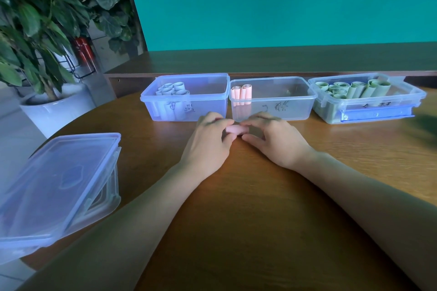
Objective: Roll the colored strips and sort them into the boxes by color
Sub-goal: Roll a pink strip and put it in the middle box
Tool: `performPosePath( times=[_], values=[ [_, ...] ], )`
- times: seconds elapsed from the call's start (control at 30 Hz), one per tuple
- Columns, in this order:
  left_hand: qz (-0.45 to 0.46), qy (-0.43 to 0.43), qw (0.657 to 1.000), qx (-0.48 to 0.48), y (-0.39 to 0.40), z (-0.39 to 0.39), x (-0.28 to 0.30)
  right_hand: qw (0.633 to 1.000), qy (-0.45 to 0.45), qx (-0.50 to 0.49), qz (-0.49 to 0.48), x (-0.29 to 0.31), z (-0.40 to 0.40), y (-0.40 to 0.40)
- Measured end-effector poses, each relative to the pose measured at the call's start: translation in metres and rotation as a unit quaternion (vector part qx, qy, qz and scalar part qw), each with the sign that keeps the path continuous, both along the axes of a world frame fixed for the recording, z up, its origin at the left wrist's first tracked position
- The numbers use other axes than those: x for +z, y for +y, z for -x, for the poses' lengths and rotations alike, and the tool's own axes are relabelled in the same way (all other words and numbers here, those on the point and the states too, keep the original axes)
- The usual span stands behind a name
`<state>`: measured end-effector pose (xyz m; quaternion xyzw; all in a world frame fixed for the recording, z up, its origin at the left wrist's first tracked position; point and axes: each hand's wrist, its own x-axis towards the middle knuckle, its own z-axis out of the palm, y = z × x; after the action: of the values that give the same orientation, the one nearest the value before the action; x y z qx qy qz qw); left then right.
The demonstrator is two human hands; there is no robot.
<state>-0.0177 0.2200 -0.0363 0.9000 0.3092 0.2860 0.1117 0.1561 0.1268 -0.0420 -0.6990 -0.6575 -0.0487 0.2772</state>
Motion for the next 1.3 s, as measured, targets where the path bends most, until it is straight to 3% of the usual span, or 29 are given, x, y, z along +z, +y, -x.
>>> performPosePath(
  times=[0.3,0.57,0.73,0.83,0.97,1.23,1.3],
  values=[
    [-0.002,-0.005,1.0,-0.021,0.01,-0.006,-0.002,0.997,-0.02,-0.046,0.056,0.002,-0.001,0.014],
    [0.037,-0.025,0.999,-0.022,0.023,-0.015,-0.003,0.997,0.06,-0.031,0.037,0.004,-0.003,0.018],
    [-0.035,-0.013,0.999,-0.036,0.012,-0.013,0.001,0.994,0.105,-0.004,-0.009,0.002,-0.003,0.005],
    [-0.051,-0.014,0.997,-0.053,0.001,-0.013,0.002,0.981,0.19,0.006,-0.031,0.006,-0.002,-0.013],
    [-0.036,-0.044,0.995,-0.082,-0.018,-0.016,0.001,0.959,0.278,0.026,-0.054,0.011,-0.002,-0.046],
    [0.018,-0.193,0.978,-0.071,-0.043,-0.051,0.005,0.941,0.315,-0.016,-0.124,0.043,-0.021,-0.062],
    [0.017,-0.242,0.969,-0.044,-0.04,-0.062,0.008,0.948,0.288,-0.027,-0.13,0.058,-0.03,-0.049]
  ],
)
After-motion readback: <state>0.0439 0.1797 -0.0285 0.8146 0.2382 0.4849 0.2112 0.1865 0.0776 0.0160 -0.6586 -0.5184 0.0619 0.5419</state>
